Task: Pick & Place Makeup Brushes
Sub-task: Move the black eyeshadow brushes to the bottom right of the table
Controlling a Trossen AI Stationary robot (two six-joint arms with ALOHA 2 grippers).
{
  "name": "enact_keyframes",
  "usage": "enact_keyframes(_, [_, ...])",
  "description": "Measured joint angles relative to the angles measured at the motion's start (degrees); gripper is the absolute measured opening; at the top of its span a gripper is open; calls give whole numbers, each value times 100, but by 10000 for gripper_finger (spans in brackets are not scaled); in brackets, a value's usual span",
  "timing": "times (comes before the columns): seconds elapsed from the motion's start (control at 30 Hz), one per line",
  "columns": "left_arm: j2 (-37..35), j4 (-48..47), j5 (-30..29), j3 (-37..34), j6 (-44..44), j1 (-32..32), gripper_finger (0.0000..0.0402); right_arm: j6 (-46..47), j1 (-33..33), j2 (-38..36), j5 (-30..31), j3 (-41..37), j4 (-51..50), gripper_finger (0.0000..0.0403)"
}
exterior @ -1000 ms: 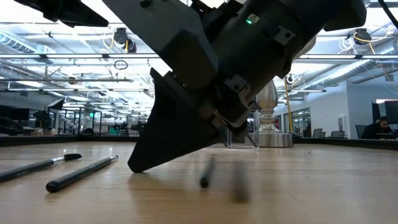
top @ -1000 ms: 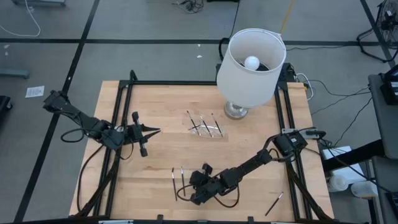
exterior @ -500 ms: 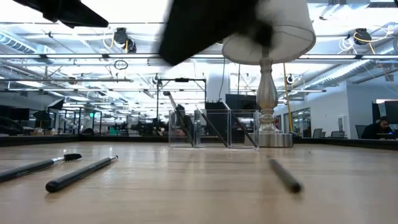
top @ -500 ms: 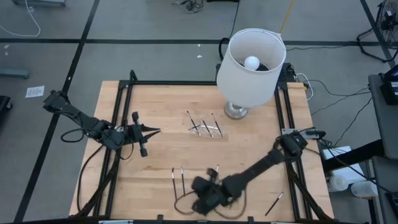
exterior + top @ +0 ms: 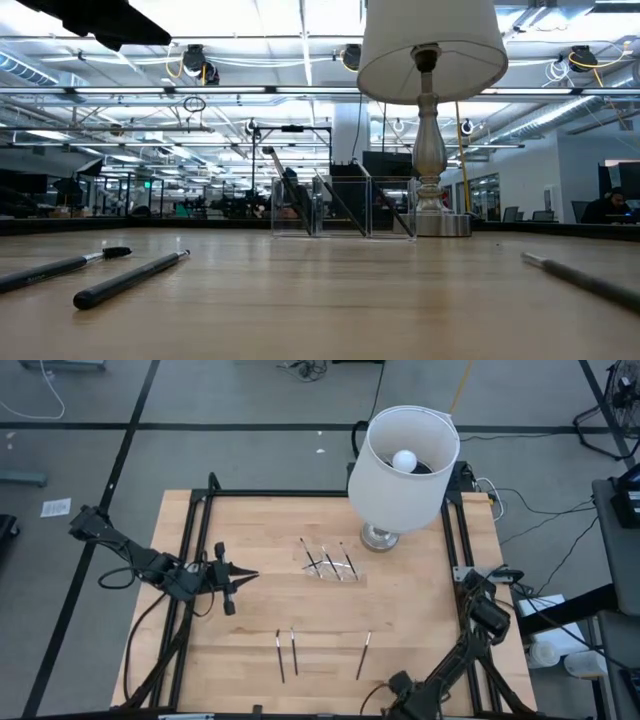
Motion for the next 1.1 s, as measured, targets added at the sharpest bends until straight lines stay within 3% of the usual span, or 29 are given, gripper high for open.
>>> enact_keyframes(0.13, [-2, 34, 10, 0, -25, 0, 37, 18, 18, -80, -158, -1046, 992, 0])
enact_keyframes(0.27, [-2, 55, 12, 0, -1, 0, 37, -72, -64, -92, -181, -1448, 1149, 0])
enact_keyframes(0.53, [-2, 109, 25, 0, 23, 0, 37, -641, -266, -133, -153, -1466, 441, 0])
enact_keyframes(0.8, [-2, 105, 259, 0, 9, 0, 37, -917, -363, -136, 107, -1510, -900, 0])
enact_keyframes(1.1, [-2, 142, 230, 0, 40, 0, 37, -1429, -563, -149, 708, -1510, -1083, 0])
